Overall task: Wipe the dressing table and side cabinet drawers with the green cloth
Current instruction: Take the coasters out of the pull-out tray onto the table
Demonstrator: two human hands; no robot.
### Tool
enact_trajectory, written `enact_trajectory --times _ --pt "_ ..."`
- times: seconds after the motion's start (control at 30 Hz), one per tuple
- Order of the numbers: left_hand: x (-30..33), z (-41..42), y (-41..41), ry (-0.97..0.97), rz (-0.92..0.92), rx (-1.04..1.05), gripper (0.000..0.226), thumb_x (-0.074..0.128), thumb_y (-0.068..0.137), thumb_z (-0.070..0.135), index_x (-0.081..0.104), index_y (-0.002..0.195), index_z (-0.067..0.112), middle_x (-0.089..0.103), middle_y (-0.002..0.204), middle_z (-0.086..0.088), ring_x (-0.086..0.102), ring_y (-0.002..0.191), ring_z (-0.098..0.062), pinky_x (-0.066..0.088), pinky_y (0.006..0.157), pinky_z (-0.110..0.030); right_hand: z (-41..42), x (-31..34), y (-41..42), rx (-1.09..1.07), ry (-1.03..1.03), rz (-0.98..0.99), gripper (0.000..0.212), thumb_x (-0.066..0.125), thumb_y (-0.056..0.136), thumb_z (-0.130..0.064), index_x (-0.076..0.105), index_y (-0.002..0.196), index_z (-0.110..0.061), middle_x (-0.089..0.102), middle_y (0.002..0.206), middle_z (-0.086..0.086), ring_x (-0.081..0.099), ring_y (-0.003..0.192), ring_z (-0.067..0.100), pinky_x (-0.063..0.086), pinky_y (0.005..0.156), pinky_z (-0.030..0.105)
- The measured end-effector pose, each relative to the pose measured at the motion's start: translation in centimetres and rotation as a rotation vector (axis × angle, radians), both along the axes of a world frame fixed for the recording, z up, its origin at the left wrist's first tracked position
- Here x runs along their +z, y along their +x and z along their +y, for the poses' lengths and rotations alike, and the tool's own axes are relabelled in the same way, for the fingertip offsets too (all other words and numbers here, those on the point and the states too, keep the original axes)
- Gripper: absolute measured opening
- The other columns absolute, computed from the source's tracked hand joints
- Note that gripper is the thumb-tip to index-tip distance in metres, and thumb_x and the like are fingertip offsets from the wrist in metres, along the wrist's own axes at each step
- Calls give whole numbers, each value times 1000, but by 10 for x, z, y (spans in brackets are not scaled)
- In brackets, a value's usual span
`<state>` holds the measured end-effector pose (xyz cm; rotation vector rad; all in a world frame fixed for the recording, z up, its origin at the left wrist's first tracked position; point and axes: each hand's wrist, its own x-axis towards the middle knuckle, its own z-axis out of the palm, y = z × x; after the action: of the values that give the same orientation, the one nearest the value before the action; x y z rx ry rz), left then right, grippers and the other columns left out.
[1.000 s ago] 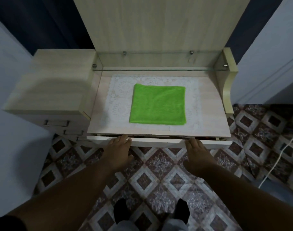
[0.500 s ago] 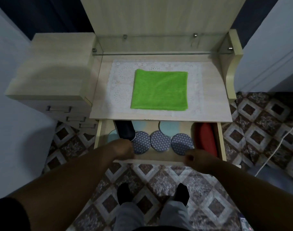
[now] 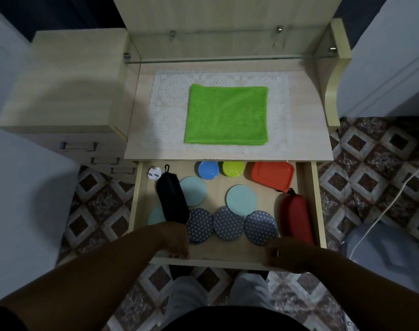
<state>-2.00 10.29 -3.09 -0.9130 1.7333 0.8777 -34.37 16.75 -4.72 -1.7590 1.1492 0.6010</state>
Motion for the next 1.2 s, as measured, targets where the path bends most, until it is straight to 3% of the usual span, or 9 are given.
enact_trajectory --times 0.1,0.2,0.33,0.47,0.53,0.63,0.8,0.93,1.2 --pt "-11 5 3 91 -13 131 30 63 92 37 70 71 17 59 64 10 55 67 -9 53 79 -36 0 -5 1 32 -7 -38 28 59 97 -42 44 73 -36 55 98 -7 51 89 8 40 78 26" --pt "-7 7 2 87 -19 203 23 64 91 32 72 76 16 63 69 8 55 60 -4 49 66 -23 1 -5 0 31 17 -1 24 58 97 -41 52 77 -32 55 99 -6 50 89 8 38 76 24" --pt "-5 5 -5 50 -10 327 14 64 93 30 64 81 24 60 73 11 56 60 -1 48 58 -14 0 -6 0 -123 -10 -20 22 55 101 -29 69 103 -13 58 95 -9 51 82 2 37 68 11" --pt "-9 1 -4 -234 267 458 25 57 96 32 65 82 13 66 86 -5 59 77 -14 43 64 -25 -10 -7 -13 -602 -454 13 4 64 91 -23 62 89 -20 60 96 -1 63 89 21 48 74 31" --pt "-7 -6 -15 -348 361 507 24 56 96 32 69 91 13 68 96 -4 63 88 -17 48 75 -31 -16 -5 -21 -659 -593 123 28 69 85 -23 61 110 -15 56 115 8 59 102 31 52 80 39" --pt "0 -27 -53 -453 462 413 36 59 94 39 61 125 22 59 122 0 56 112 -17 47 90 -32 -22 1 -23 -666 -474 298 64 66 87 -32 36 142 -18 39 140 12 49 119 35 51 93 47" --pt "-3 -71 -139 -573 618 117 67 61 92 41 37 150 18 39 147 -8 43 132 -27 44 103 -43 -22 -15 -20 -584 -361 398 96 63 90 -46 -1 158 -20 30 147 17 49 125 32 50 97 42" --pt "-21 -95 -202 -626 587 -73 79 66 89 30 25 154 15 27 156 -17 31 143 -33 36 114 -44 -21 -25 -19 -556 -335 432 94 55 96 -44 -13 158 -23 23 150 22 48 126 32 49 96 39" --pt "-47 -100 -225 -768 491 -239 77 66 79 19 30 148 20 39 144 -17 45 129 -35 38 106 -44 -12 -25 -33 -650 -309 206 95 55 94 -42 -15 158 -26 26 149 16 46 127 32 45 103 38"
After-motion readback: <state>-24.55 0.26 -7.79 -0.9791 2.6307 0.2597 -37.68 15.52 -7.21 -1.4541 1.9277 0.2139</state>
